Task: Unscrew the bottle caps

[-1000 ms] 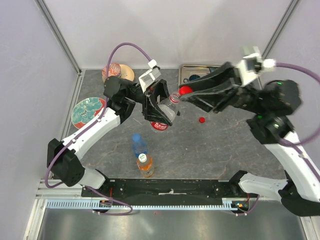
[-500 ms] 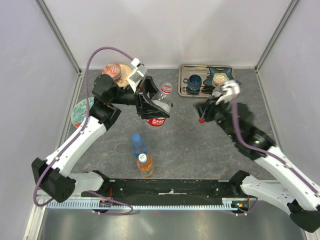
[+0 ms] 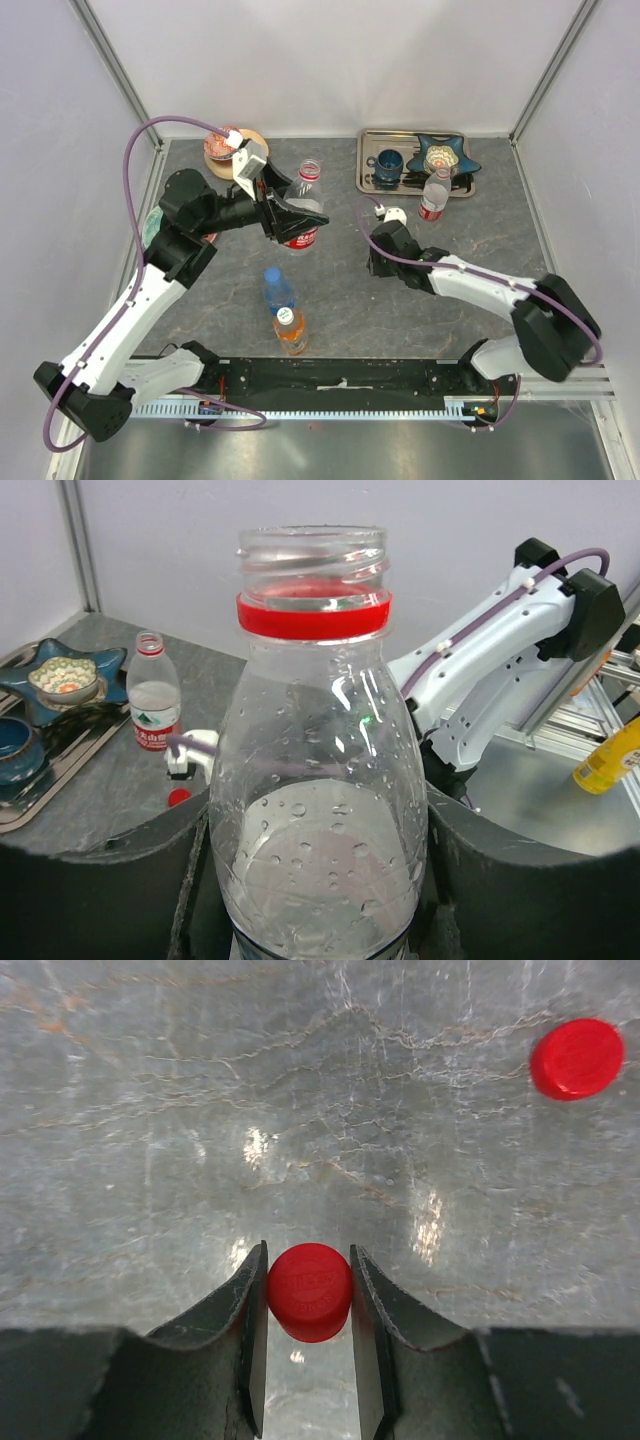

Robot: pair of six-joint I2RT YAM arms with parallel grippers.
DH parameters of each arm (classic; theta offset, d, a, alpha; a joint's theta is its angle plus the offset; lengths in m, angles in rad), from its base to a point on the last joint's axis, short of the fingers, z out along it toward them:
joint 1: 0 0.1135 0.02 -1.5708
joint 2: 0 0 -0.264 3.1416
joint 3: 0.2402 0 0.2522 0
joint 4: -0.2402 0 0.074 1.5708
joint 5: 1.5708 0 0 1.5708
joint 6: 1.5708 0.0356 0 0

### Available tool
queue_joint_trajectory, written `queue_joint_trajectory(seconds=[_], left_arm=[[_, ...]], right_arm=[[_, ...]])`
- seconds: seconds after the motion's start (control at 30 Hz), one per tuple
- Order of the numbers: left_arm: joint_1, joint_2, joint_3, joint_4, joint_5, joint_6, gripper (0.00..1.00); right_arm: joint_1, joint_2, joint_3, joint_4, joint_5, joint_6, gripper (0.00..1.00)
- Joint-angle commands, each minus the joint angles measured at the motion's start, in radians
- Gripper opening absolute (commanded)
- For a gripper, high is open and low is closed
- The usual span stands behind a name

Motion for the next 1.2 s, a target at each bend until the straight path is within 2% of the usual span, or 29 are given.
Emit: queue_joint_trajectory(seconds=[0.0,0.33,0.7,0.8,0.83,0.93,1.03,1.17], left_arm=[[-0.001,-0.050,-0.014,-0.029,-0.054,0.070,0.58],[-0.001,-0.102,-0.047,-0.043,-0.080,0.087,0.58],[-0.001,-0.101,-0.054,-0.043,-0.089,0.093,0.57],[-0.001,-0.105,-0.056,-0.043,-0.092,0.097,0.58],[-0.001,-0.107,-0.057,-0.043,-0.095,0.099,0.58],[-0.001,-0.105,-0.059,-0.043,-0.100,0.096,0.58],[-0.001,-0.104,-0.059,-0.043,-0.097,0.091,0.58],[-0.001,-0.105,-0.060,-0.043,-0.097,0.087,0.58]], right_arm=[[-0.038,0.134,0.083,0.100,-0.013,0.034,0.00],[-0.127,0.367,0.205,0.095,0.010,0.029,0.00],[-0.181,0.516,0.310,0.043,0.016,0.023,0.00],[-0.181,0.521,0.301,0.044,0.000,0.011,0.18],[-0.181,0.516,0.295,0.044,-0.017,0.009,0.29],[-0.181,0.499,0.268,0.049,-0.031,0.006,0.42],[-0.181,0.481,0.242,0.052,-0.034,0.008,0.47],[-0.179,0.472,0.208,0.061,-0.049,0.015,0.50]])
